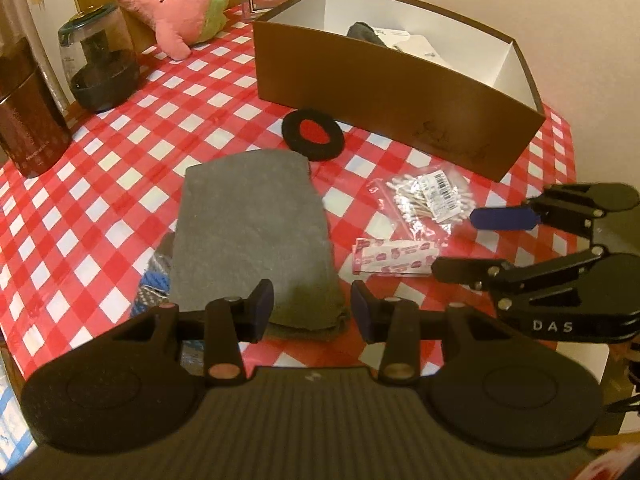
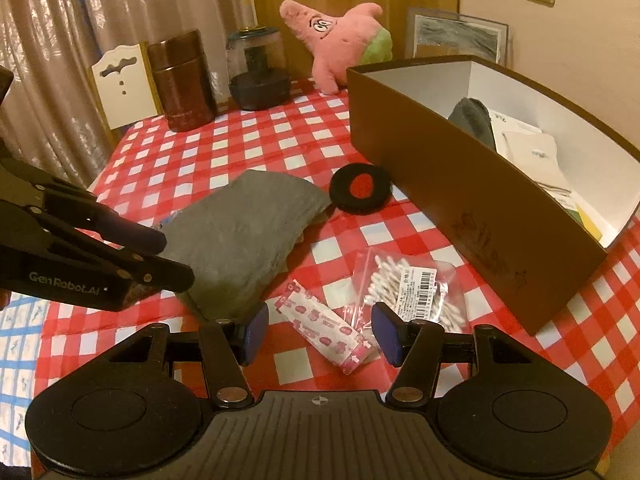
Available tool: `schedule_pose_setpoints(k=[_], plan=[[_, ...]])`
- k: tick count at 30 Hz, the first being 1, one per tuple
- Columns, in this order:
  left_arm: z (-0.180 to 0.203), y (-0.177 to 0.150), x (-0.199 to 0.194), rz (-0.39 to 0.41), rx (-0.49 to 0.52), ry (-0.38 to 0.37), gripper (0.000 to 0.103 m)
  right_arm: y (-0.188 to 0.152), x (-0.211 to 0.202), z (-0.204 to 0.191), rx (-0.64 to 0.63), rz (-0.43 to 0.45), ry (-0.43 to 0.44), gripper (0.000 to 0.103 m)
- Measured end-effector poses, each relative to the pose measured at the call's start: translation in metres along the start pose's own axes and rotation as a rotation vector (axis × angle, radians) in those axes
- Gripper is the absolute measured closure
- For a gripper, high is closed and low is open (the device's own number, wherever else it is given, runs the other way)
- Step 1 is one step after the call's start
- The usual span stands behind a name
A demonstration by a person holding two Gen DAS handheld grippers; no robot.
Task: Organize soft objects
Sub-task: 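Open both tools and move them back over the table toward the grey cloth, then grasp the grey cloth with the left tool while the right tool grasps the bandage strip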
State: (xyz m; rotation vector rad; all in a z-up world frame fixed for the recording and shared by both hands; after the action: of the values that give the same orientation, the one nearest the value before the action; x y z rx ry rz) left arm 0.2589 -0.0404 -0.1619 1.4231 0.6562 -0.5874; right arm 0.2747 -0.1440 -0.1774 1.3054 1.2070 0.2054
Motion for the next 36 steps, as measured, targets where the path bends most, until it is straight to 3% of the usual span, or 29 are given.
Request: schedule_pose_setpoints(k=[16, 22, 27, 36], plan=[[-0.038, -0.011, 0.003, 0.004, -0.037, 0.083, 0.064, -0.020, 0.050, -0.009, -0.128, -0.063, 0.071, 0.045], [-0.047, -0.018, 0.004, 0.003, -0.057, 0.088, 0.064, -0.036, 0.069, -0.004, -0.166, -0.122, 0.087, 0.045], [-0.052, -0.022, 0.003, 0.006, -0.071, 0.079, 0.064, -0.043, 0.062, -0.014, -0.148, -0.149, 0.123, 0.051], [-0.056, -0.023, 0.005, 0.017, -0.083, 0.068, 0.063, -0.043, 0.074, -0.017, -0.144, -0.134, 0.047, 0.051]])
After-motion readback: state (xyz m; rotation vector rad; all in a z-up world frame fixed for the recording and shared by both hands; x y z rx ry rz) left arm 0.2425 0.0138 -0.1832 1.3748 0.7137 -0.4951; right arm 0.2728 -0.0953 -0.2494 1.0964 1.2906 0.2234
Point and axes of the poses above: each gripper's, at about its wrist camera, not at the fingertips, and x roughly the way its jaws point, z to its right, y to its top, the point moved 9 cm from there along x, roughly the way its jaws point, and after that the axes turned 14 degrees about z, right-handed, at the moved point
